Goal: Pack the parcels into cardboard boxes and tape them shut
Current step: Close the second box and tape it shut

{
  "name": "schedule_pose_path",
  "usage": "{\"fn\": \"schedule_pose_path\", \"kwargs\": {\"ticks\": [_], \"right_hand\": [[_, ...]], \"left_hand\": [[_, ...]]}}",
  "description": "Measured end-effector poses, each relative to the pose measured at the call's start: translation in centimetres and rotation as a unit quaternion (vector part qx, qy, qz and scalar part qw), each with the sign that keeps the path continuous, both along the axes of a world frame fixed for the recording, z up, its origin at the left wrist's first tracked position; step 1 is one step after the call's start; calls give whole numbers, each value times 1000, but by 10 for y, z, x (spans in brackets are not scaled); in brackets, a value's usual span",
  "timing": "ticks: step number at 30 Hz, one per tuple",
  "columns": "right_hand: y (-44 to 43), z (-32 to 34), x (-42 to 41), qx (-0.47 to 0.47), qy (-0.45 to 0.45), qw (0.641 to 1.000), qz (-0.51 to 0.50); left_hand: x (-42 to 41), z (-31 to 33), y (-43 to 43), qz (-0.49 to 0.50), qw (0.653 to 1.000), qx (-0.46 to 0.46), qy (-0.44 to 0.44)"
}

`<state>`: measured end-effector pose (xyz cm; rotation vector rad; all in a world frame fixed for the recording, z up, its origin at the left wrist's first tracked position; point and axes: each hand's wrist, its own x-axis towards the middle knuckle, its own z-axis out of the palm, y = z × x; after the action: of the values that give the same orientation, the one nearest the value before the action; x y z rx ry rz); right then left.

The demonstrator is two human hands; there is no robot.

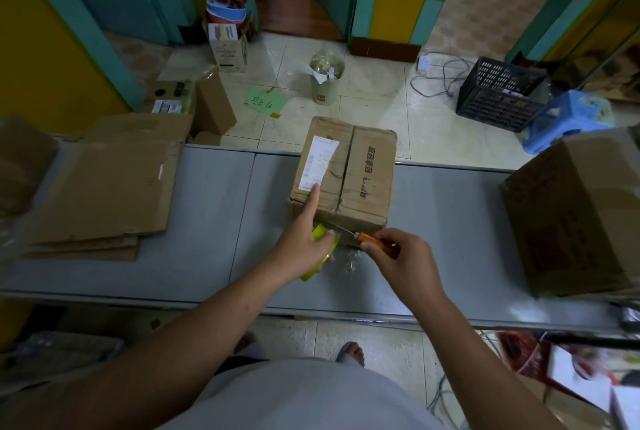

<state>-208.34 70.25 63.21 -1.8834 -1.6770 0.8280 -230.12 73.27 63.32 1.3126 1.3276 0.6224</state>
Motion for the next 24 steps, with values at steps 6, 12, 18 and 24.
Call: {"fn": "schedule_pose_path", "kwargs": {"ticks": [6, 12, 18, 24], "right_hand": [[8, 8, -2, 2, -5, 1000, 8], [-1, 14, 17, -10, -12, 1000, 23], [2, -2, 12, -19, -42, 999, 13], [-5, -13, 42, -60, -72, 996, 3]], "left_hand": [[1, 0, 1, -10, 1000, -5, -12], [0, 3, 1, -14, 1000, -12, -14], [-5, 6, -5, -34, 999, -25, -1], [-13, 9, -1, -21, 1000, -11, 1]]}}
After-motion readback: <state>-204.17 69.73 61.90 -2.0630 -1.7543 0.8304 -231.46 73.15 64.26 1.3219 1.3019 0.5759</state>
